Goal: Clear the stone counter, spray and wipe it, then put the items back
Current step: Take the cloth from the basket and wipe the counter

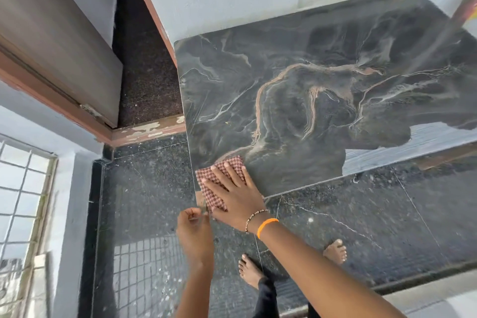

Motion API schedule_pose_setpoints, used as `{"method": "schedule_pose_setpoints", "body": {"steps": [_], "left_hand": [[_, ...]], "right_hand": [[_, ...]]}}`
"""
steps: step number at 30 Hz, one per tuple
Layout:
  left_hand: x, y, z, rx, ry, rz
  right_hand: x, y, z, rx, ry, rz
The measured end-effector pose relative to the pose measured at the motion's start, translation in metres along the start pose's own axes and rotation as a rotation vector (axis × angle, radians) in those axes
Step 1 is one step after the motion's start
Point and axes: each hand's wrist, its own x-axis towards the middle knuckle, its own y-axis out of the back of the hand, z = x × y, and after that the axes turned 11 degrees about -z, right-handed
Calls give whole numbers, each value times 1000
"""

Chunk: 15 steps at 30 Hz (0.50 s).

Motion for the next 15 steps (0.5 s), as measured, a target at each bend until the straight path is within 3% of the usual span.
{"method": "schedule_pose_setpoints", "body": {"steps": [3,6,15], "left_hand": [[-13,-25,6,312,-265,-48],[-23,-60,20,559,-446,-173],[-45,-164,71,814,-630,-415]], "right_hand": [[-27,-3,46,-113,48,26],[-57,8,108,-135,-30,59],[-140,51,303,33,-544,70]]}}
